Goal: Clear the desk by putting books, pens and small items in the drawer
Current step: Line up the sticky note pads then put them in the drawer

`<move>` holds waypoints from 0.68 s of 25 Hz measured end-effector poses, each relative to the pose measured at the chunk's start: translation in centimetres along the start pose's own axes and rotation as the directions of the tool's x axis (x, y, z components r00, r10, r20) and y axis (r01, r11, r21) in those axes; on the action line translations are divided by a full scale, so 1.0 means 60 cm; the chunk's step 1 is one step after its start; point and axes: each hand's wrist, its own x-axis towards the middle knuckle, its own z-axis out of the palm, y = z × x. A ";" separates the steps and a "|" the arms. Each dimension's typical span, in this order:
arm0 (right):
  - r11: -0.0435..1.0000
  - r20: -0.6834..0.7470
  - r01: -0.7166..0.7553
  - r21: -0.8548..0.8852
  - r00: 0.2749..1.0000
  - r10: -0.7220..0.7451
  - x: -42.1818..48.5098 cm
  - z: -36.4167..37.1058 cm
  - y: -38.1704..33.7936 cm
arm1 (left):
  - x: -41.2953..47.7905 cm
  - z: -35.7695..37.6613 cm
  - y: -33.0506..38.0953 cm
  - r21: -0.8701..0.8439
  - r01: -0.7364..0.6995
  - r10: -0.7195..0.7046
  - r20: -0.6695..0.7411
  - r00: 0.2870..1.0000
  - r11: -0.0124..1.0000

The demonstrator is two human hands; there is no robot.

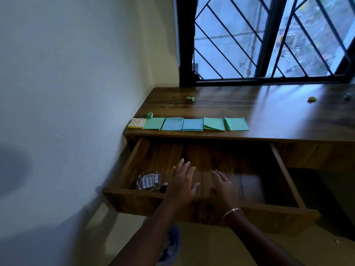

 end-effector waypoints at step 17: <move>0.946 0.002 -0.098 -0.311 0.995 0.103 0.276 -0.092 0.089 | 0.324 0.028 -0.033 0.052 -0.282 0.273 0.140 0.952 0.958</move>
